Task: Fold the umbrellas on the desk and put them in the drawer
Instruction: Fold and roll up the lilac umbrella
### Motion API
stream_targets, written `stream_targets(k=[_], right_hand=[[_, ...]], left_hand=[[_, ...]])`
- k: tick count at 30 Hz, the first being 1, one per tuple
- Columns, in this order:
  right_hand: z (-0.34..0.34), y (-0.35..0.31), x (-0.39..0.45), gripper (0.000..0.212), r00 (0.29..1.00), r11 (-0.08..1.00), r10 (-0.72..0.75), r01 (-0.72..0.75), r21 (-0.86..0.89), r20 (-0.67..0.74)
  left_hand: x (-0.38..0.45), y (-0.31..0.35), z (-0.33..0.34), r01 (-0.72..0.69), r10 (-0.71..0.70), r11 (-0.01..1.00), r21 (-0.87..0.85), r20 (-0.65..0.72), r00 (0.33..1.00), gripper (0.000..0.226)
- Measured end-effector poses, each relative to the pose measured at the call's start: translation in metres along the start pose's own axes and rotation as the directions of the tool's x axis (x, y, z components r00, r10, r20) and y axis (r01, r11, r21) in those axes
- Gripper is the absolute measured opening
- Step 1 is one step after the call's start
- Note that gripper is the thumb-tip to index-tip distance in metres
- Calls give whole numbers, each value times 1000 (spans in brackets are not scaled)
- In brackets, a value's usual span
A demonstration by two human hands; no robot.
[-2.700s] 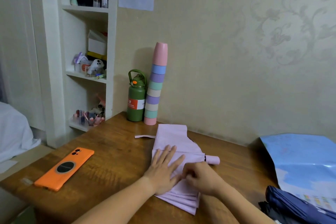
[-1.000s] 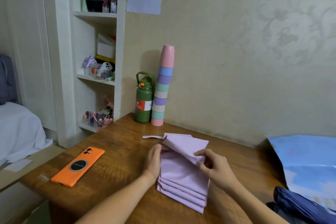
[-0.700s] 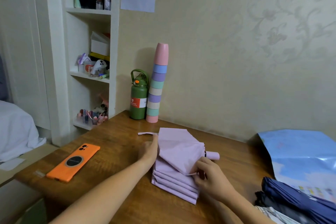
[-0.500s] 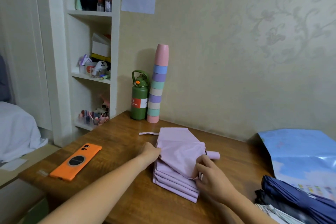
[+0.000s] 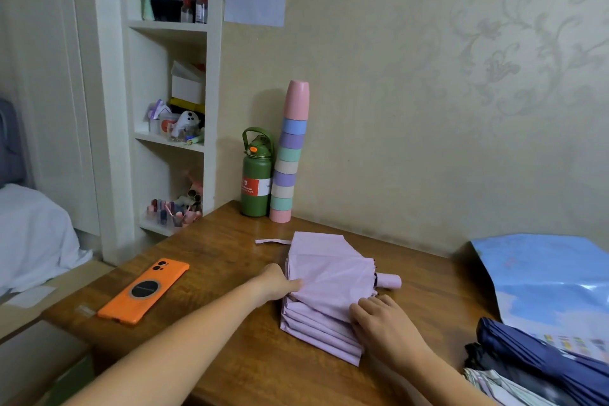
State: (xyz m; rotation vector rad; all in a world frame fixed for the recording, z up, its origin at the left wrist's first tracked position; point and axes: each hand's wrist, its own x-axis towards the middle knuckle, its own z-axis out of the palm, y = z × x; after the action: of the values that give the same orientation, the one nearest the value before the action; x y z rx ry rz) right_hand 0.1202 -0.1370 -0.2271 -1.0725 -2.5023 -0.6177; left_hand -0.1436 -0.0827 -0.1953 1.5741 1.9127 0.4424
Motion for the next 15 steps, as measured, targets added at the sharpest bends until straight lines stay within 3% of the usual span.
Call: stream_targets(k=[3,6,8,10,12,13,15], right_hand=[[2,2,3,15,999,999,-34,33,40,41],[1,-1,8,5,984,991,-34,11,134,172],[-5,-2,12,12,966,986,-19,-25,167,258],[-11,-1,15,15,942,976,-37,-38,214,334],[-15,1,17,12,925,962,-69,-38,272,373],[-16,2,19,10,917,955,-82,-40,295,390],[-17,3,25,5,900,940,-102,-52,336,424]], left_hand=[[3,-2,8,-38,43,985,170,-28,999,45],[0,8,14,-33,66,946,324,-93,994,30],[-3,18,17,-24,131,905,425,-226,965,58],[-9,27,17,-139,385,837,529,-388,837,64],[-10,32,25,-346,631,718,605,-355,689,56],[-6,32,31,-428,700,656,622,-289,653,56],[4,27,42,-496,736,589,638,-170,656,59]])
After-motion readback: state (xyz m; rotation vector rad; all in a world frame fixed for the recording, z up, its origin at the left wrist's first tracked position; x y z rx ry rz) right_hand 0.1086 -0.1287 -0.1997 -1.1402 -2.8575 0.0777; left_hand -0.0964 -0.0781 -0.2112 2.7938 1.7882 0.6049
